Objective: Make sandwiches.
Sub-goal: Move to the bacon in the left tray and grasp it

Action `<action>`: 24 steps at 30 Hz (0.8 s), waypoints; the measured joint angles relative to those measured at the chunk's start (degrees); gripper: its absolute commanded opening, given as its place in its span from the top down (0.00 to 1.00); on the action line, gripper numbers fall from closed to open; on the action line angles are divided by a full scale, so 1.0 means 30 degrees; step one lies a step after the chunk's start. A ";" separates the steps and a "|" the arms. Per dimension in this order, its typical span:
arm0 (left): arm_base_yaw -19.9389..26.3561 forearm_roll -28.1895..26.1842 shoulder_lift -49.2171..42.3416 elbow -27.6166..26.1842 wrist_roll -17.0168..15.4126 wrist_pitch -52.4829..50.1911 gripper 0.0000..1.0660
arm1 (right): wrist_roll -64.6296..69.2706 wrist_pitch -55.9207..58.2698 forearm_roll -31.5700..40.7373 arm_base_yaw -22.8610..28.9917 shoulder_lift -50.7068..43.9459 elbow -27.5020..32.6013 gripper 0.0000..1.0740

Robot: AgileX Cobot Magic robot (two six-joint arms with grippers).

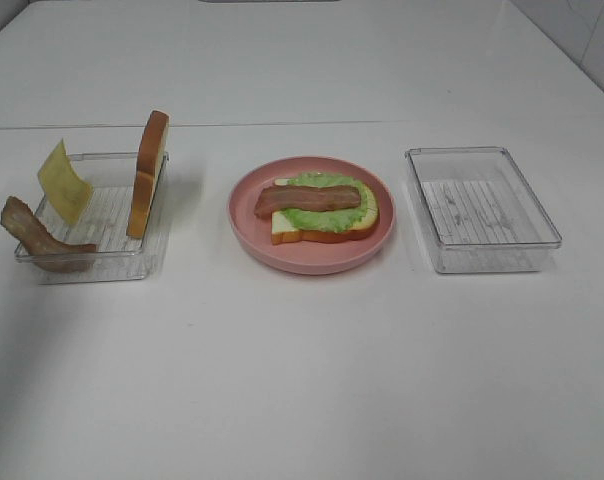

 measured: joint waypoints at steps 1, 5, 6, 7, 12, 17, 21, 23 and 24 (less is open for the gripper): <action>0.0000 -0.0306 0.1356 -0.0745 -0.0210 0.0000 0.04 | 0.0000 0.0000 0.0000 0.0000 0.0000 0.0000 0.11; -0.0325 -0.0516 0.2960 -0.1356 -0.0668 -0.0019 0.04 | 0.0000 0.0000 0.0000 0.0000 0.0000 0.0000 0.11; -0.0688 -0.0649 0.3858 -0.1432 -0.1070 -0.0191 0.04 | 0.0000 0.0000 0.0000 0.0000 0.0000 0.0000 0.11; -0.0898 -0.0783 0.4316 -0.1432 -0.1337 -0.0477 0.04 | 0.0000 0.0000 0.0000 0.0000 0.0000 0.0000 0.11; -0.1375 -0.1050 0.6360 -0.1432 -0.2235 -0.2674 0.04 | 0.0000 0.0000 0.0000 0.0000 0.0000 0.0000 0.11; -0.1375 -0.0573 0.7601 -0.1432 -0.2521 -0.4297 0.04 | 0.0000 0.0000 0.0000 0.0000 0.0000 0.0000 0.11; -0.1375 -0.0573 0.7964 -0.1471 -0.2521 -0.5309 0.04 | 0.0000 0.0000 0.0000 0.0000 0.0000 0.0000 0.11; -0.1375 -0.0573 0.8212 -0.1471 -0.2521 -0.6150 0.04 | 0.0000 0.0000 0.0000 0.0000 0.0000 0.0000 0.11; -0.1375 -0.0573 0.8212 -0.1471 -0.2521 -0.6150 0.04 | 0.0000 0.0000 0.0000 0.0000 0.0000 0.0000 0.11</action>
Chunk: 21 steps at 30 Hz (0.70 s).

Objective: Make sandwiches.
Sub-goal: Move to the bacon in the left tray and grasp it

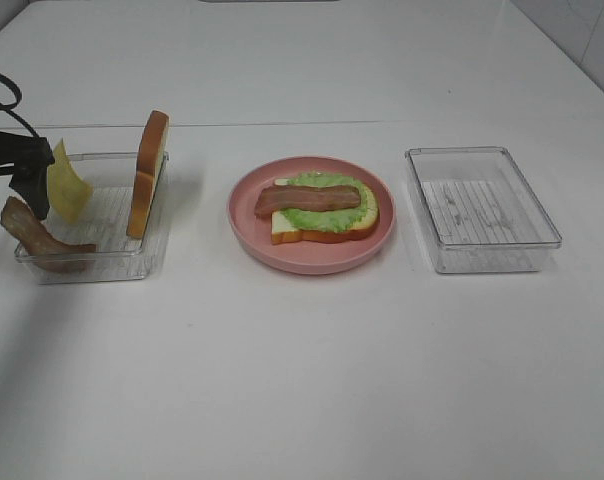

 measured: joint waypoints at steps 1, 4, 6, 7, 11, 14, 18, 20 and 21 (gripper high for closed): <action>0.0000 0.0000 0.0134 0.0000 0.0000 -0.0191 0.04 | 0.0000 0.0000 0.0000 0.0000 0.0000 0.0000 0.11; 0.0000 0.0038 0.0535 -0.0076 0.0076 -0.0344 0.04 | 0.0000 0.0000 0.0000 0.0000 0.0000 0.0000 0.11; 0.0000 0.0038 0.0802 -0.0210 0.0153 -0.0382 0.04 | 0.0000 0.0000 0.0000 0.0000 0.0000 0.0000 0.11; 0.0000 0.0038 0.1012 -0.0306 0.0172 -0.0420 0.04 | 0.0000 0.0000 0.0000 0.0000 0.0000 0.0000 0.11; 0.0000 0.0038 0.1127 -0.0477 0.0229 -0.0439 0.04 | 0.0000 0.0000 0.0000 0.0000 0.0000 0.0000 0.11; 0.0000 0.0000 0.1146 -0.0554 0.0306 -0.0535 0.06 | 0.0000 0.0000 0.0000 0.0000 0.0000 0.0000 0.11; 0.0000 -0.0019 0.1394 -0.0592 0.0325 -0.0573 0.12 | 0.0000 0.0000 0.0000 0.0000 0.0000 0.0000 0.11; 0.0000 -0.0019 0.1451 -0.0592 0.0344 -0.0573 0.14 | 0.0000 0.0000 0.0000 0.0000 0.0000 0.0000 0.11; 0.0000 -0.0019 0.1451 -0.0592 0.0363 -0.0573 0.15 | 0.0000 0.0000 0.0000 0.0000 0.0000 0.0000 0.11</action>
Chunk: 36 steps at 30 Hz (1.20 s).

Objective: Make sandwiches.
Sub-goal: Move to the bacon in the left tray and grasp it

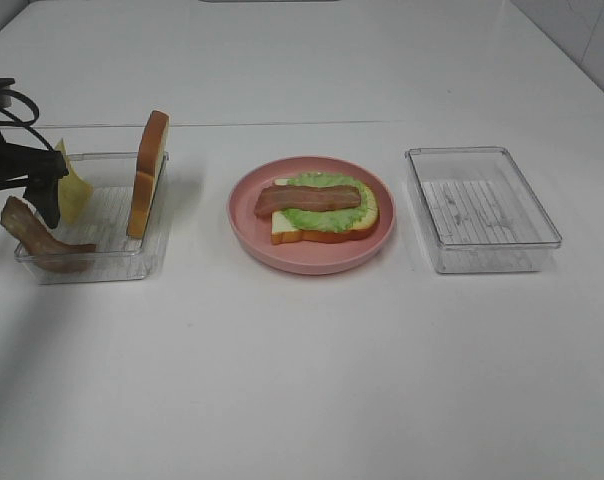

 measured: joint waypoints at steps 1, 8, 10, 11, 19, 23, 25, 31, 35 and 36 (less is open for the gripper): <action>0.0000 0.0000 0.0000 0.0000 0.0000 0.0000 0.15 | 0.0000 0.0000 0.0000 0.0000 0.0000 0.0000 0.11; 0.0000 0.0000 0.0000 0.0000 0.0000 -0.0038 0.40 | 0.0000 0.0000 0.0000 0.0000 0.0000 0.0000 0.11; 0.0000 0.0000 0.0000 0.0000 0.0000 -0.0038 0.48 | 0.0000 0.0000 0.0000 0.0000 0.0000 0.0000 0.11; 0.0000 0.0000 0.0000 0.0000 0.0000 -0.0038 0.50 | 0.0000 0.0000 0.0000 0.0000 0.0000 0.0000 0.11; 0.0000 0.0248 0.0000 0.0000 0.0000 -0.0038 0.51 | 0.0000 0.0000 0.0000 0.0000 0.0000 0.0000 0.11; 0.0000 0.0630 0.0000 0.0000 0.0000 -0.0095 0.51 | 0.0000 0.0000 0.0000 0.0000 0.0000 0.0000 0.11; 0.0000 0.0630 0.0000 0.0000 0.0000 -0.0115 0.51 | 0.0000 0.0000 0.0000 0.0000 0.0000 0.0000 0.11; 0.0000 0.0592 0.0000 0.0000 0.0000 -0.0592 0.59 | 0.0000 0.0000 0.0000 0.0000 0.0000 0.0000 0.11; 0.0000 0.0286 0.0000 0.0000 0.0000 -0.0592 0.74 | 0.0000 0.0000 0.0000 0.0000 0.0000 0.0000 0.11; 0.0000 -0.0115 0.0000 0.0000 0.0019 -0.0592 0.83 | 0.0000 0.0000 0.0000 0.0000 0.0000 0.0000 0.11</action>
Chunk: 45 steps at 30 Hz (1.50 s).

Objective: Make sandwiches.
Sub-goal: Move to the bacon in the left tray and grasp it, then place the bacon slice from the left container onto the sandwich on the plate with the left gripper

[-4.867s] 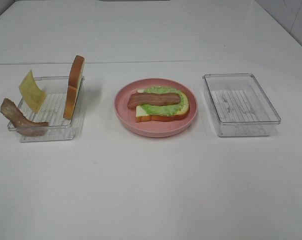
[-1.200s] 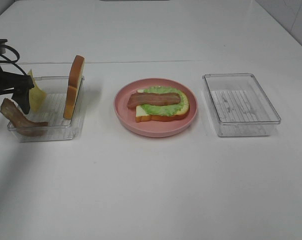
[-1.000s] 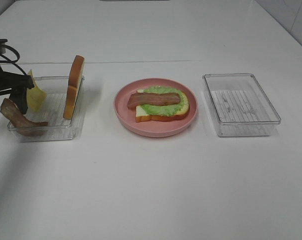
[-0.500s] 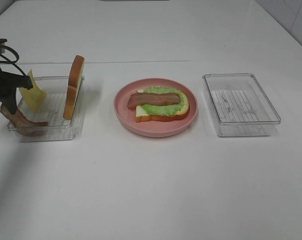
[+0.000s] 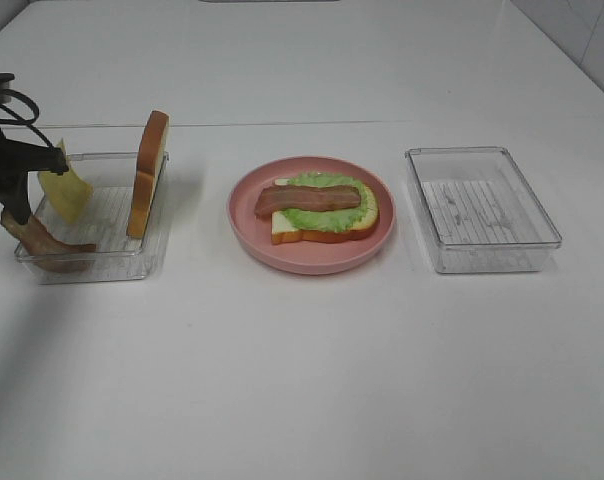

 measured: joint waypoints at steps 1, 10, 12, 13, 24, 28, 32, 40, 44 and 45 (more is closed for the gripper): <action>0.0000 0.0000 0.0000 0.0000 0.0000 0.0000 0.83 | 0.0000 0.0000 0.0000 0.0000 0.0000 0.0000 0.11; 0.0000 -0.0726 0.0000 0.0000 0.0000 -0.0057 1.00 | 0.0000 0.0000 0.0000 0.0000 0.0000 0.0000 0.11; 0.0000 -0.0726 0.0000 0.0000 0.0000 -0.0057 1.00 | 0.0000 0.0000 0.0000 0.0000 0.0000 0.0000 0.11; 0.0000 -0.0726 0.0000 0.0000 0.0000 -0.0057 1.00 | 0.0000 0.0000 0.0000 0.0000 0.0000 0.0000 0.11; 0.0000 -0.0668 -0.0993 0.0000 0.0688 0.0917 1.00 | 0.0000 0.0000 0.0000 0.0000 0.0000 0.0000 0.11; 0.0000 -0.0726 -0.1986 0.0000 0.0802 0.1585 1.00 | 0.0000 0.0000 0.0000 0.0000 0.0000 0.0000 0.11; 0.0000 -0.0802 -0.2941 0.0000 0.0936 0.2024 1.00 | 0.0000 0.0000 0.0000 0.0000 0.0000 0.0000 0.11; 0.0000 -0.1413 -0.5176 0.0000 0.1795 0.2693 1.00 | 0.0000 0.0000 0.0000 0.0000 0.0000 0.0000 0.11; 0.0000 -0.2044 -0.6035 -0.0038 0.1910 0.2731 1.00 | 0.0000 0.0000 0.0000 0.0000 0.0000 0.0000 0.11; 0.0000 -0.2597 -0.6608 -0.0306 0.1986 0.3018 1.00 | 0.0000 0.0000 0.0000 0.0000 0.0000 0.0000 0.11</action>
